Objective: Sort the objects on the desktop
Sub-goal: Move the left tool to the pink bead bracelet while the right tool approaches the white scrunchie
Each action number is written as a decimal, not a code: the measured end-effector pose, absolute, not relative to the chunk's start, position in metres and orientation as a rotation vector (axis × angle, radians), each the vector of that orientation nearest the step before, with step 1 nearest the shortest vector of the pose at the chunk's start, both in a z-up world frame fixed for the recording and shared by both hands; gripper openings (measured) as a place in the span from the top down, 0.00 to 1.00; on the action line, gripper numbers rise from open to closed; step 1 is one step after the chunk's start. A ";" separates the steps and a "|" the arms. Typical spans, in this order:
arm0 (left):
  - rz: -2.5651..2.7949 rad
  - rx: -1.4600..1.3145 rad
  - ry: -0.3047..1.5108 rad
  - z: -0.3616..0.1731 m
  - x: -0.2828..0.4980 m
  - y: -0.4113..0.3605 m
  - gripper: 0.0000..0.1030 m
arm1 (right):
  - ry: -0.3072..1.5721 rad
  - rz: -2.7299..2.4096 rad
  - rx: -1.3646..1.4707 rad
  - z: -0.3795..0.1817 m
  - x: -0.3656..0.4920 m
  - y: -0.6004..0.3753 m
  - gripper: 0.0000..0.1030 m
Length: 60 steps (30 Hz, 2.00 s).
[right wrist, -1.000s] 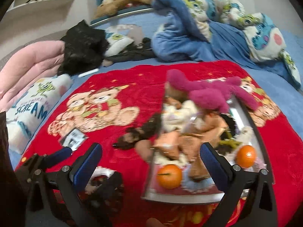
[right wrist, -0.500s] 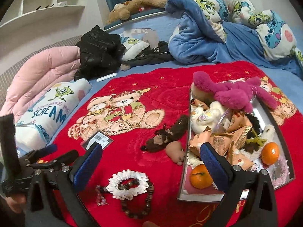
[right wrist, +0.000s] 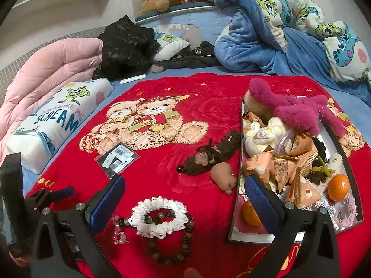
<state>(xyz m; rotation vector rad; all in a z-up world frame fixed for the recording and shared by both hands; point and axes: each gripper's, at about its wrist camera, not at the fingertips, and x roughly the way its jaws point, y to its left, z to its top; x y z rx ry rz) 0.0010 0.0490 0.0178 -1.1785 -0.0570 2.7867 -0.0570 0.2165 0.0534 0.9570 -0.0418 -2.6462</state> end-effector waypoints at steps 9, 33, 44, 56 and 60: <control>2.728 -1.178 -0.017 0.004 -0.005 0.070 0.00 | -0.118 -2.604 1.070 0.015 -0.055 0.214 0.18; 2.731 -1.325 0.123 -0.018 -0.012 0.078 0.00 | -0.060 -2.538 1.229 -0.008 -0.060 0.205 0.60; 2.721 -1.303 0.085 -0.016 -0.008 0.075 0.03 | -0.080 -2.576 1.243 -0.009 -0.063 0.209 0.82; 2.742 -1.199 0.055 -0.008 0.004 0.070 0.79 | -0.243 -2.572 1.156 0.006 -0.062 0.224 0.87; 2.738 -1.188 0.022 -0.007 0.005 0.068 0.92 | -0.235 -2.587 1.123 0.013 -0.059 0.223 0.88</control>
